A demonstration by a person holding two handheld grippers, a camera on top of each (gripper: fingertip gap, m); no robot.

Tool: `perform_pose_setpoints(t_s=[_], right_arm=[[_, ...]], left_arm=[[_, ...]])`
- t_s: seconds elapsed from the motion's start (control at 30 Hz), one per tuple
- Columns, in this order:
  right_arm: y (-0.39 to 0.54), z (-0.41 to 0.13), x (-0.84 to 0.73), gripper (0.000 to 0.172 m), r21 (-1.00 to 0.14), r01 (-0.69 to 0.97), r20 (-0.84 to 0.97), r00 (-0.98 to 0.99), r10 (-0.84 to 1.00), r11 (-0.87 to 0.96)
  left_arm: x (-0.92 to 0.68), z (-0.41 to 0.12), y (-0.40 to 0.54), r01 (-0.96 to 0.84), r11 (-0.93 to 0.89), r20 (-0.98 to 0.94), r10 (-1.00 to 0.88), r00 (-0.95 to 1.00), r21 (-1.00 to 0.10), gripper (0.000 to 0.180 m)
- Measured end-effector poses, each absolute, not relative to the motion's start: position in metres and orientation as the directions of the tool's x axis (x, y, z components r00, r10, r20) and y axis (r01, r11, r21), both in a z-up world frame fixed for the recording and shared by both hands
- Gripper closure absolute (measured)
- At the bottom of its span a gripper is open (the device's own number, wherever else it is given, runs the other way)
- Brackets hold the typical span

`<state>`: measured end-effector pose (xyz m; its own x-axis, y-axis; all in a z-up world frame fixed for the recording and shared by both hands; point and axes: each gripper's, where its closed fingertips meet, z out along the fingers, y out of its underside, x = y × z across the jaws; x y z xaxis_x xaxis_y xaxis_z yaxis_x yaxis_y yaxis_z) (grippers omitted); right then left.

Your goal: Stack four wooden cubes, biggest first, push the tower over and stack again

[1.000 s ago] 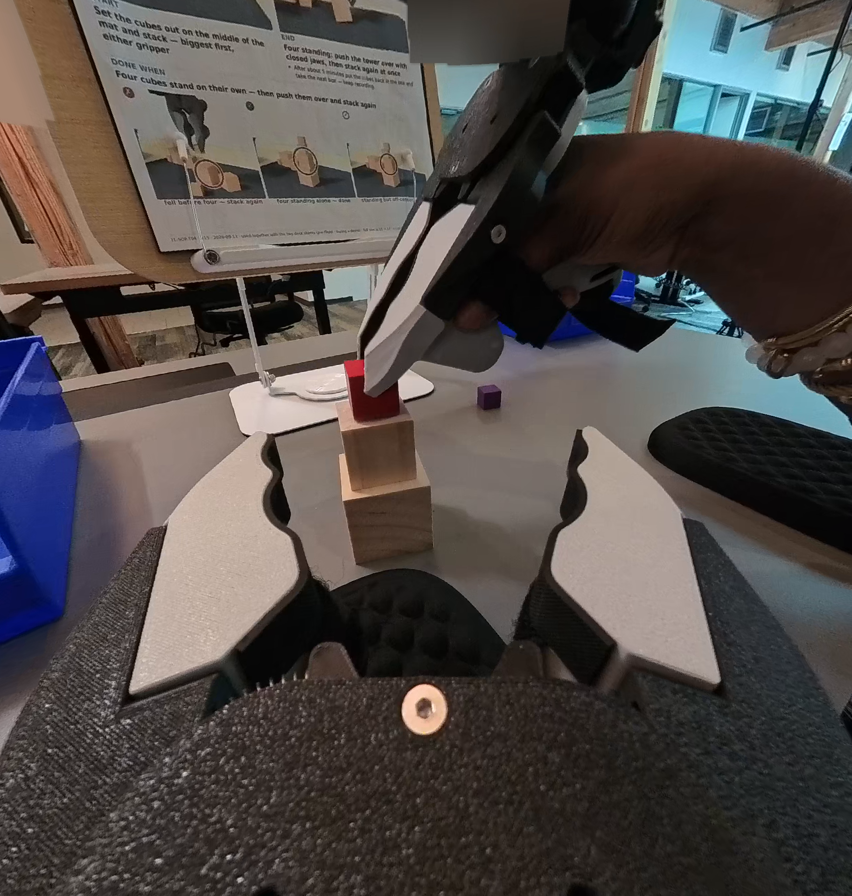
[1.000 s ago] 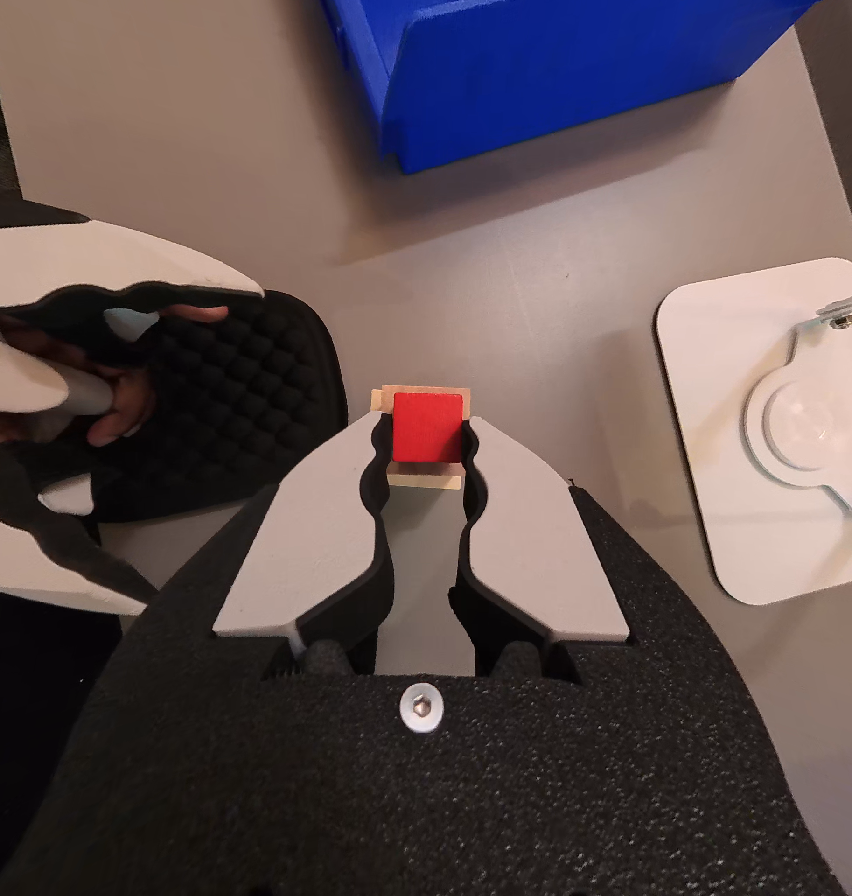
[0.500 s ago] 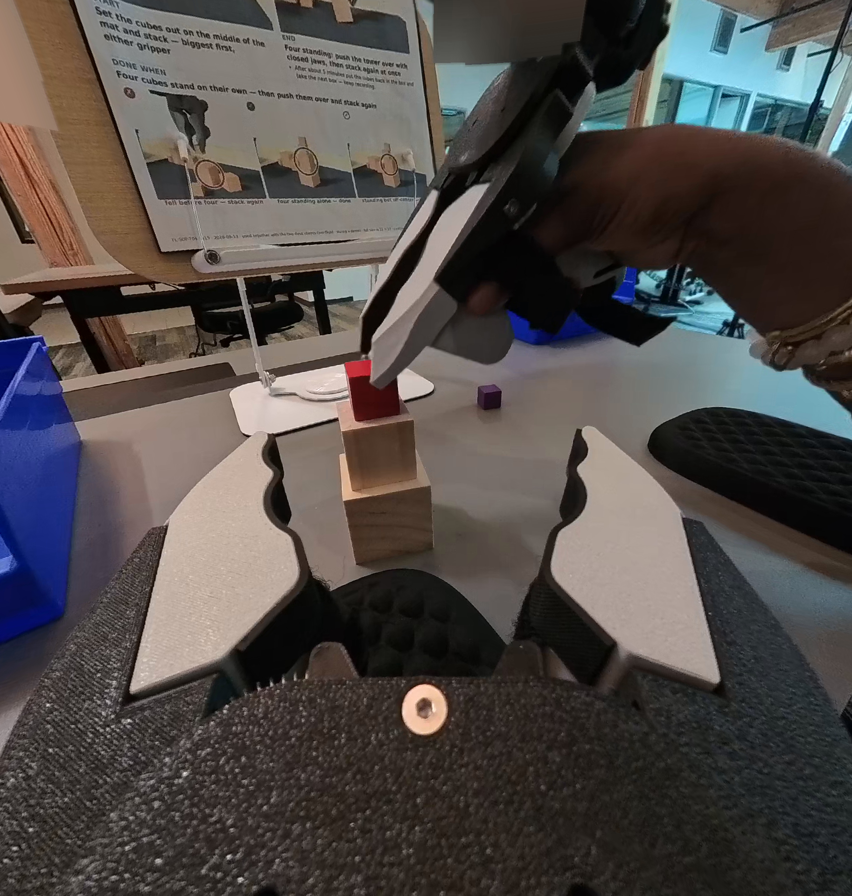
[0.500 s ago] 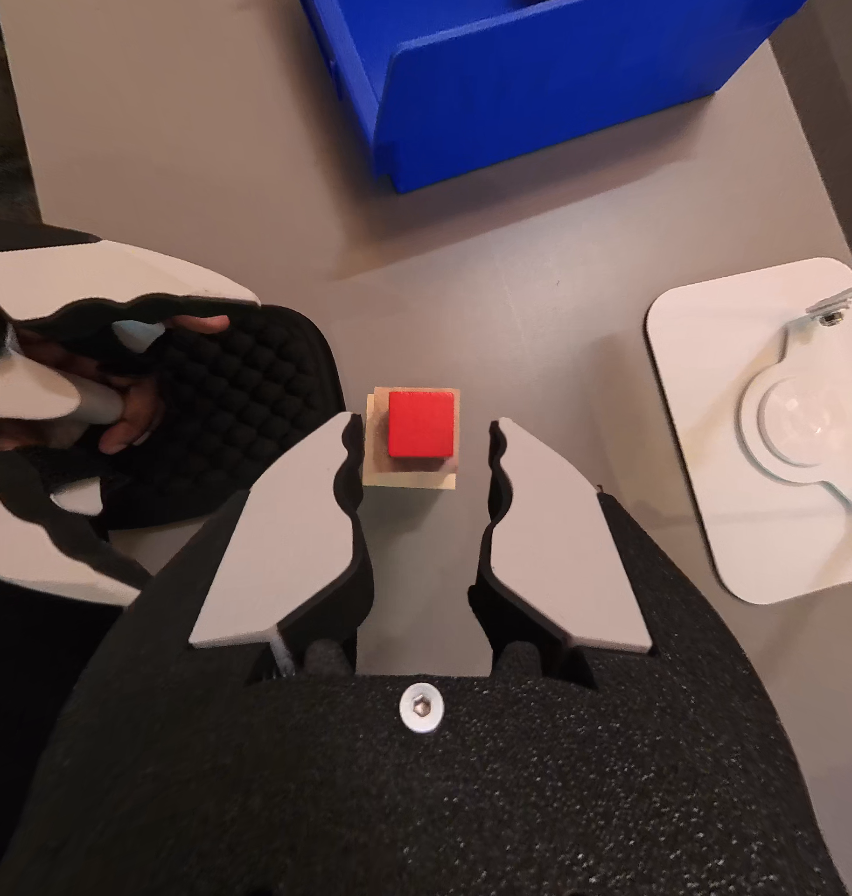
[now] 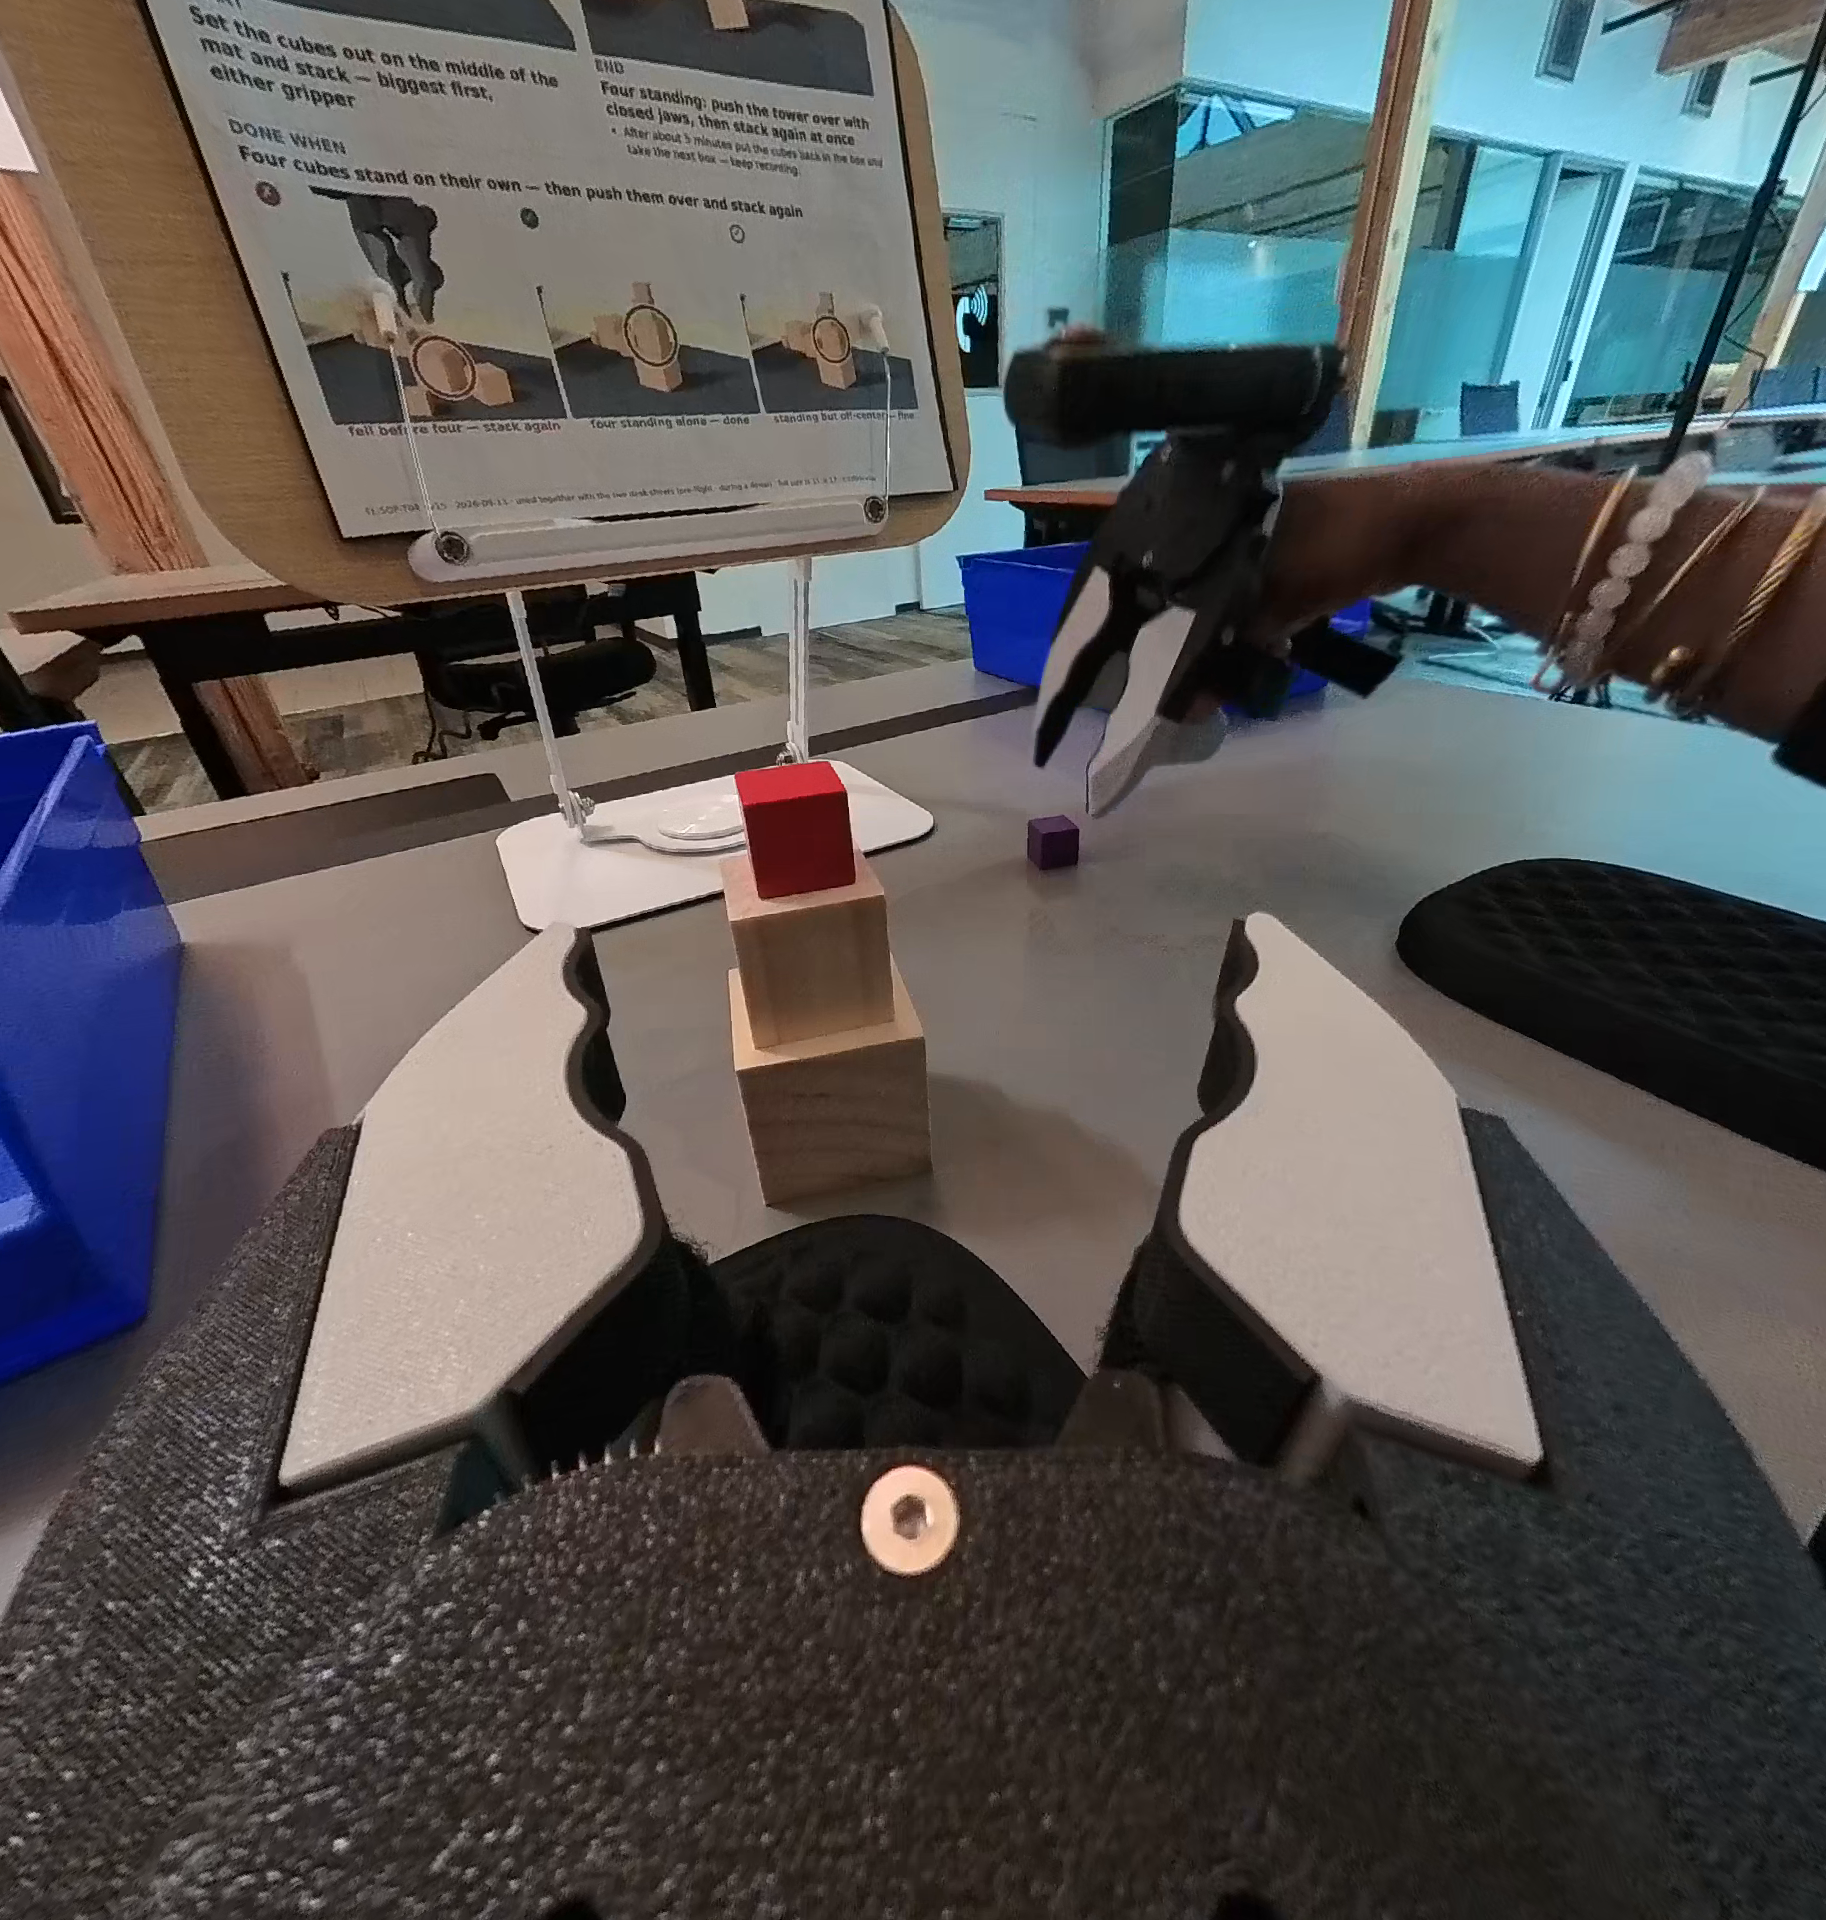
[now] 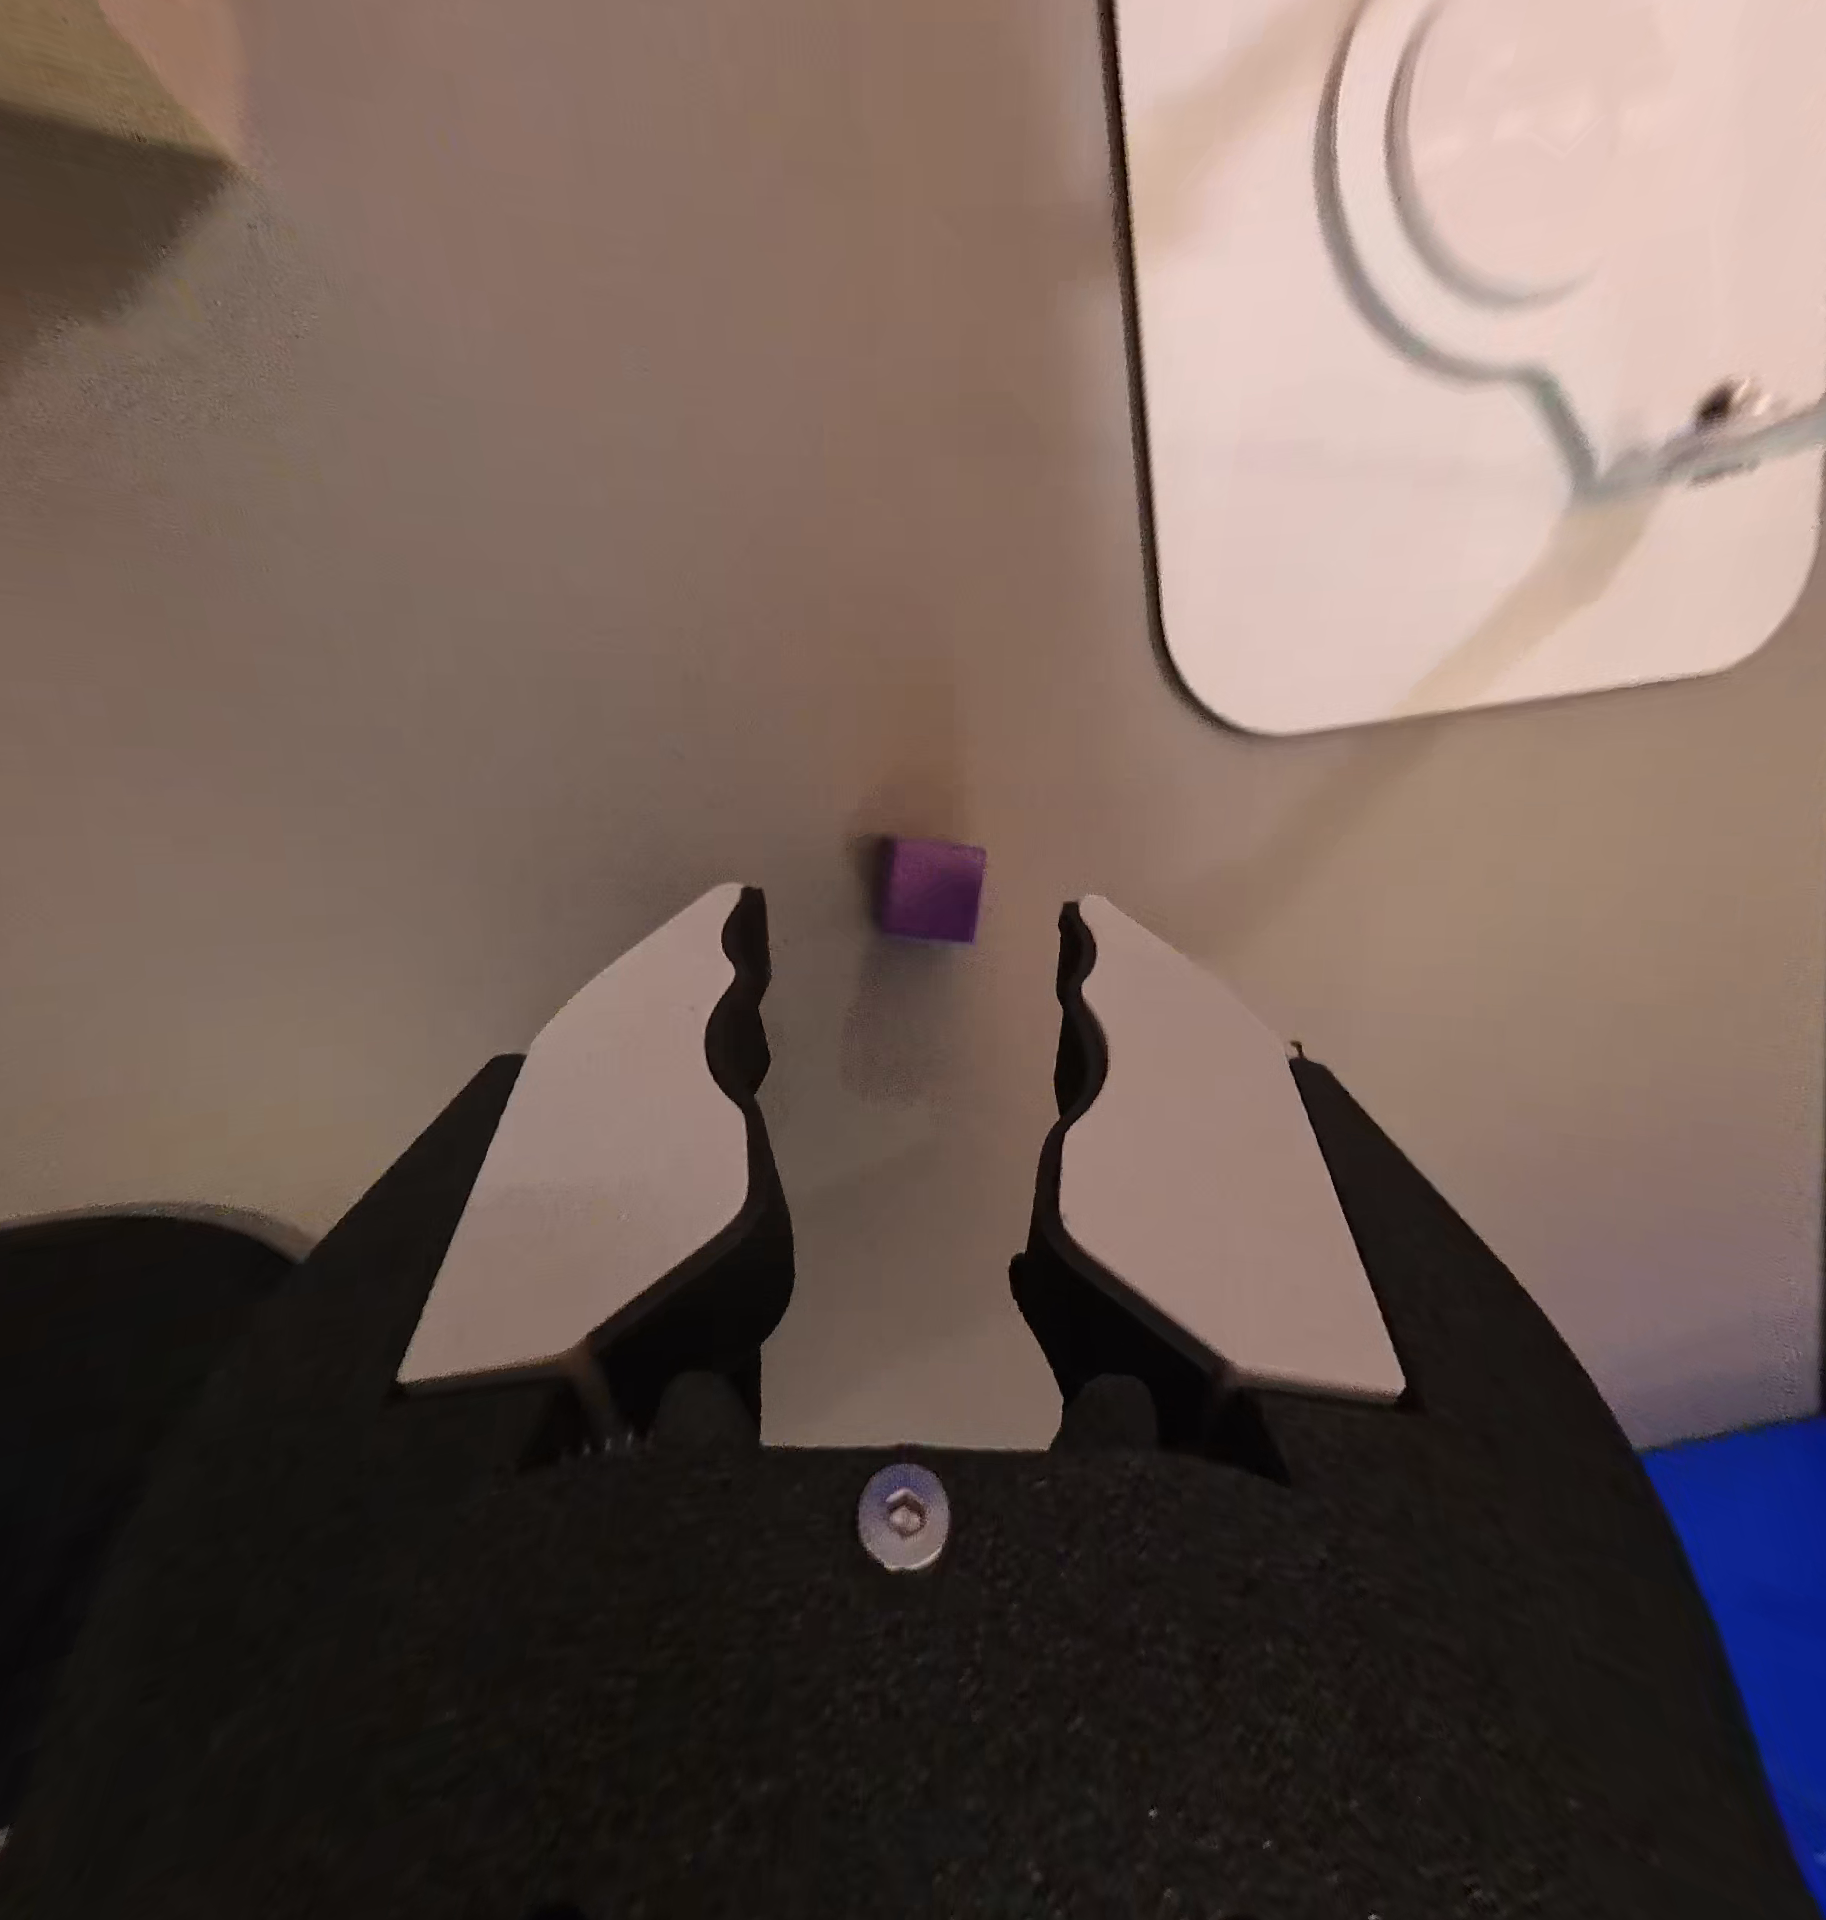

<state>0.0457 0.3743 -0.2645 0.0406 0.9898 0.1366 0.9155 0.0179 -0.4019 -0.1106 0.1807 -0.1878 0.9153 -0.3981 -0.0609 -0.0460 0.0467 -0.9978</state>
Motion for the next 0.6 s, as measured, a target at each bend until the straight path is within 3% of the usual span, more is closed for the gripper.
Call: perform_pose_setpoints(t_s=[0.3,0.4,0.6], right_arm=[[0.385,-0.295,0.044,0.136,-0.448,0.894,0.144,0.063,0.987,0.008],[0.385,-0.296,0.043,0.15,-0.442,0.897,0.155,0.061,0.986,0.014],[0.362,-0.248,0.012,0.15,-0.558,0.829,0.136,0.133,0.982,-0.035]], left_arm=[[-0.111,-0.188,0.181,-0.041,0.045,-0.055,-0.399,0.915,-0.998,0.07],[-0.111,-0.188,0.181,-0.042,0.047,-0.057,-0.399,0.915,-0.998,0.07],[-0.111,-0.188,0.181,-0.041,0.043,-0.055,-0.399,0.915,-0.998,0.07]])
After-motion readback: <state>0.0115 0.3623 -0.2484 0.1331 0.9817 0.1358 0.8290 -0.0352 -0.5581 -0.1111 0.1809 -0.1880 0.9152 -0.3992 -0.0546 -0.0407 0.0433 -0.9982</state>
